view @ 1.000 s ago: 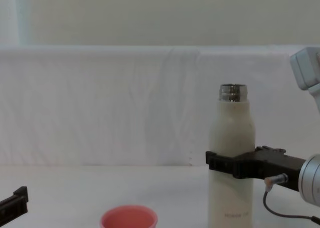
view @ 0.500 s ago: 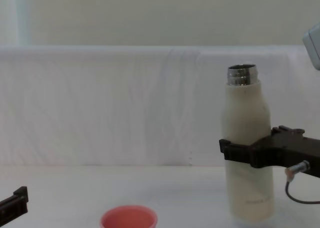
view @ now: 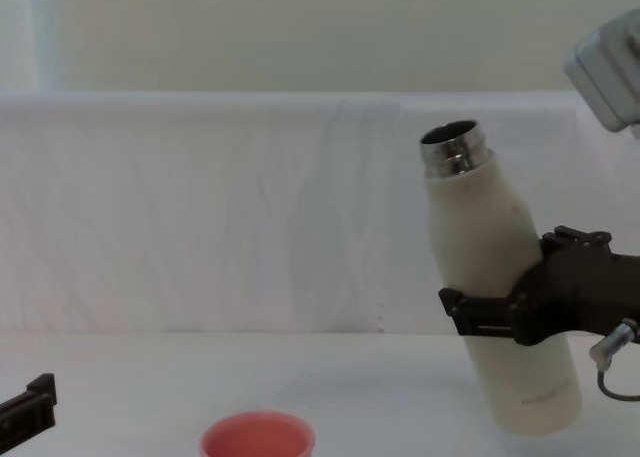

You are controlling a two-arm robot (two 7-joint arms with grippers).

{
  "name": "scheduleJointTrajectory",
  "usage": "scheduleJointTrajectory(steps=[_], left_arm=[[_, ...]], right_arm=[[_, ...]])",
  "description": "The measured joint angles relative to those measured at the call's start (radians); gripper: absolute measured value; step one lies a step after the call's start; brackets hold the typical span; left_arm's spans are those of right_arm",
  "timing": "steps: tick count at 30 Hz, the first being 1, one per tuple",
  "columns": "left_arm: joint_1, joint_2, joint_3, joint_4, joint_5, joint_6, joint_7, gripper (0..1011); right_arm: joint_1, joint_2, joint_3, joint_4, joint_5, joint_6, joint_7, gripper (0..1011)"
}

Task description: Grasp the thermos with one hand and pour water into the cup lid.

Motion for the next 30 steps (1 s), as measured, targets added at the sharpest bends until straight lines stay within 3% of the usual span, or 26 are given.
scheduleJointTrajectory(steps=[12,30], left_arm=[[0.000,0.000,0.000,0.000,0.000,0.000,0.000,1001],[0.000,0.000,0.000,0.000,0.000,0.000,0.000,1001]], right_arm=[[0.009,0.037,-0.063,-0.041,-0.153,0.032,0.038,959],[0.049,0.066,-0.166,-0.049,-0.382,0.077,0.079,959]])
